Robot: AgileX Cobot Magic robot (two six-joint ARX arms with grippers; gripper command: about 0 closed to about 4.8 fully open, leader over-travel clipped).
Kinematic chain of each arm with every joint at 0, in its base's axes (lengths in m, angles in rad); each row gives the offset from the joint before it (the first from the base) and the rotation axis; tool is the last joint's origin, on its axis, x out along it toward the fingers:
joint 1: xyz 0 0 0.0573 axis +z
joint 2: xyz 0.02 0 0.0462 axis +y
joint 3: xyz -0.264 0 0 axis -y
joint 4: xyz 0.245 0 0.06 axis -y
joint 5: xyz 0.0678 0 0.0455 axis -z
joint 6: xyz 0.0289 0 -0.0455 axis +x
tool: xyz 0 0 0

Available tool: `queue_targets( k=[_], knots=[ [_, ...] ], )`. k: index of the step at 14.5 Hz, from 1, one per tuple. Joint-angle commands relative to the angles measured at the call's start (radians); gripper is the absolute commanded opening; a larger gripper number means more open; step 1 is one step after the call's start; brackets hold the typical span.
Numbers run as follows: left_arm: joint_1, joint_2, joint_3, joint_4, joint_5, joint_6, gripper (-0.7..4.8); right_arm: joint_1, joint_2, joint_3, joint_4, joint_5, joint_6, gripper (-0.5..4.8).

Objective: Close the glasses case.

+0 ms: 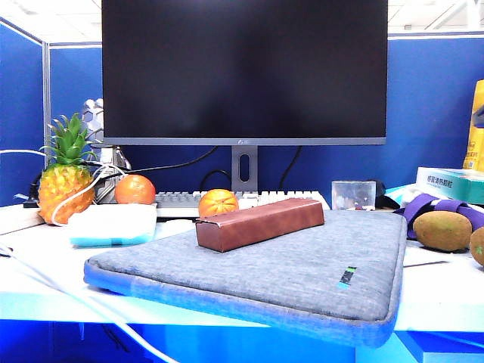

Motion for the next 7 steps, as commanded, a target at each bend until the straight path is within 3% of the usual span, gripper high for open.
queue_targets(
  k=[1,3,5,7],
  knots=[
    [0.000,0.001,0.004,0.014,-0.009,0.008,0.27,0.000,-0.001,0.003,0.080,0.006,0.003,-0.06],
    [0.000,0.001,0.004,0.043,0.006,0.037,0.28,0.000,-0.001,0.003,0.107,0.023,0.003,-0.06],
    [0.000,0.001,0.004,0.068,0.095,0.151,0.30,0.000,-0.001,0.003,0.107,0.023,0.003,-0.06],
    [0.000,0.001,0.004,0.066,0.126,0.167,0.30,0.000,-0.001,0.003,0.106,0.023,0.003,-0.06]
  ],
)
